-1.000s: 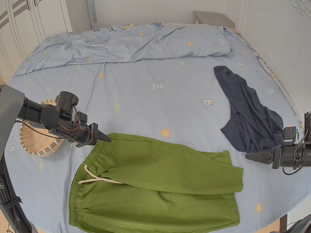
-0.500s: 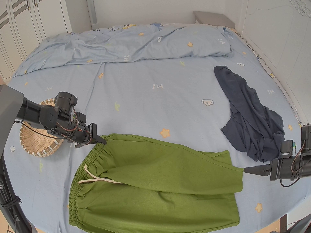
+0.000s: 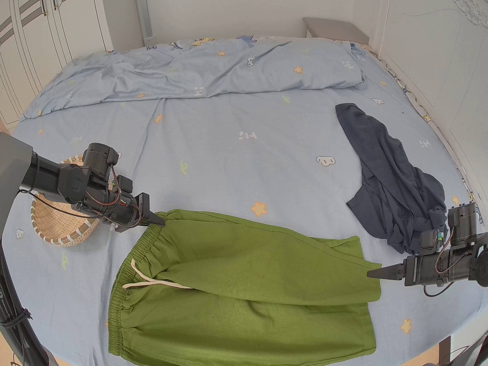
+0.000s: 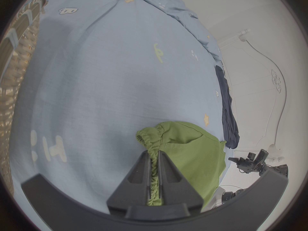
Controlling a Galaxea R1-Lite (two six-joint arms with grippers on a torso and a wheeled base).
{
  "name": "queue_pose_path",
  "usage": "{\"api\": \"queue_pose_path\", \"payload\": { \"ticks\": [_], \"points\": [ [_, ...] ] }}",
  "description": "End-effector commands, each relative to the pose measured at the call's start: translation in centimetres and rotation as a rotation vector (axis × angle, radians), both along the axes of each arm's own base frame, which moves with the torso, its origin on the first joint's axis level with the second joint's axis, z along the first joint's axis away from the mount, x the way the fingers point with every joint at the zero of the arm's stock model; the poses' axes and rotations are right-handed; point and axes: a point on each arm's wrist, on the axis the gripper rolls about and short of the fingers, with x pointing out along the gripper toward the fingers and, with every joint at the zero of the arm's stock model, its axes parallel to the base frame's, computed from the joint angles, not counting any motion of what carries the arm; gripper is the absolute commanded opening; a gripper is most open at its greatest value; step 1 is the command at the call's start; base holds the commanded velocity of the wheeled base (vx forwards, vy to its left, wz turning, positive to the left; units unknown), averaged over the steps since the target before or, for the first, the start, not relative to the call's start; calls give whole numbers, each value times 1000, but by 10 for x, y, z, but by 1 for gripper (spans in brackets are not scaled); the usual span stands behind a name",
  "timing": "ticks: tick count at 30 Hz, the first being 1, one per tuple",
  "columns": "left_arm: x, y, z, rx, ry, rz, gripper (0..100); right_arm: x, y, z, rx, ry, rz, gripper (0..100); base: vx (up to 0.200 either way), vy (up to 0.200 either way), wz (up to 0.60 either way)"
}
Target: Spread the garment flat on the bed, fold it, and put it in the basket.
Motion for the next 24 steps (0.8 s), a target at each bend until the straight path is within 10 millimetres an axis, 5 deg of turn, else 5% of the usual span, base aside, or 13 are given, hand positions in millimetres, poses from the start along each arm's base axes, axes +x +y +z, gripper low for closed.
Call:
{"api": "queue_pose_path", "payload": {
  "ticks": [1, 24],
  "points": [
    [-1, 1, 3, -1, -9, 4, 0, 17, 1, -34, 0, 100, -2, 100, 0, 0, 0],
    [-2, 1, 3, 0, -6, 4, 0, 33, 4, -42, 39, 17, -31, 100, 0, 0, 0]
  ]
}}
